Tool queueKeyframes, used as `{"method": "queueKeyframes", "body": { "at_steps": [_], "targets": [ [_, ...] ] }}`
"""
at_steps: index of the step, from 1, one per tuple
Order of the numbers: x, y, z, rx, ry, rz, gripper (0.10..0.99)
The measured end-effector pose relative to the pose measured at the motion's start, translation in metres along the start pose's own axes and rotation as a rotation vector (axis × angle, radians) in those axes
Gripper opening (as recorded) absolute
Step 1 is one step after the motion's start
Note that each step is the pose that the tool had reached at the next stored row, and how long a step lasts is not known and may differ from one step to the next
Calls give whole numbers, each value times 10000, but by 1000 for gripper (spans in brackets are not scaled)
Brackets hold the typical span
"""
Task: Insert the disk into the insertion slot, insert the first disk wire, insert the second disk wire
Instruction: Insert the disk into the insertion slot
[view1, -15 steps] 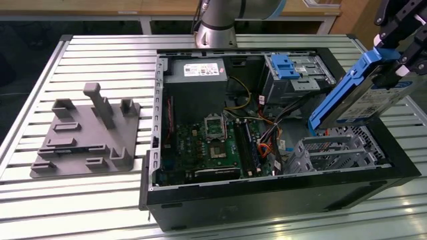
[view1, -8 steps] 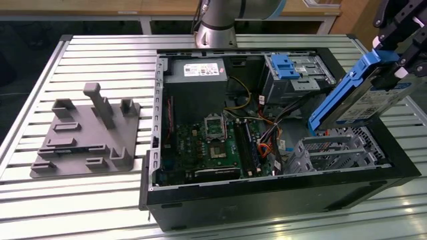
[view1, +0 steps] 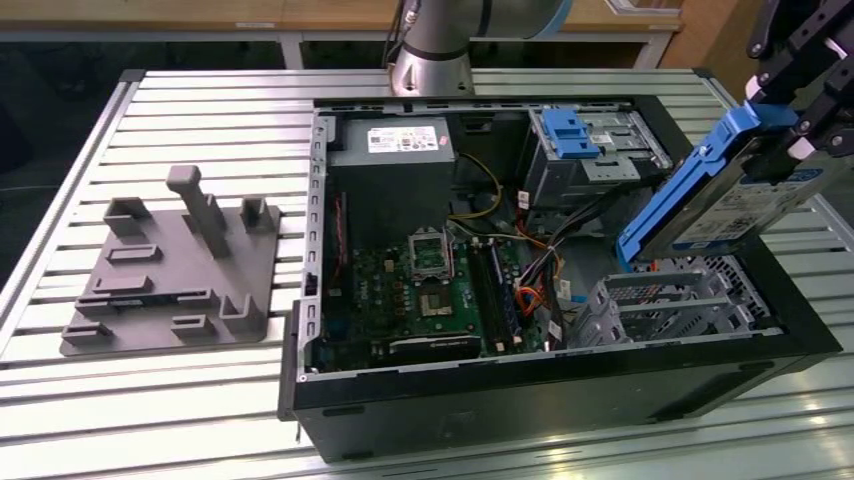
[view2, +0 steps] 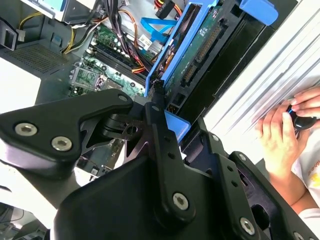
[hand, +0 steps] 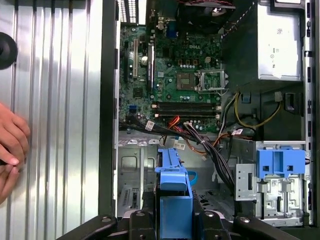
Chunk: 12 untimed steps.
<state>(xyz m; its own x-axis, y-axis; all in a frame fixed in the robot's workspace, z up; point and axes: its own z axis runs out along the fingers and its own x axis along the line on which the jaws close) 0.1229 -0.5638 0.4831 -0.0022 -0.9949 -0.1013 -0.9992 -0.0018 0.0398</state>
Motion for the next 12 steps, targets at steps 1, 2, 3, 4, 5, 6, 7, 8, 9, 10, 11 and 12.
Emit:
{"method": "queueKeyframes", "body": {
  "at_steps": [1,2,3,4,5,6,7,8,9,10,11,12],
  "targets": [
    [1,-1,2,4,0,31,365],
    [2,-1,4,7,-2,68,365],
    [4,-1,7,11,-3,103,365],
    [5,-1,10,14,-5,134,365],
    [7,-1,12,16,-6,156,365],
    [8,-1,16,17,-7,165,365],
    [9,-1,19,17,-7,166,365],
    [11,-2,21,18,-7,167,365],
    [12,-1,24,17,-6,168,365],
    [13,-2,28,17,-6,167,365],
    [15,-2,31,17,-6,168,365],
    [16,-2,34,17,-6,167,365]
  ]
}}
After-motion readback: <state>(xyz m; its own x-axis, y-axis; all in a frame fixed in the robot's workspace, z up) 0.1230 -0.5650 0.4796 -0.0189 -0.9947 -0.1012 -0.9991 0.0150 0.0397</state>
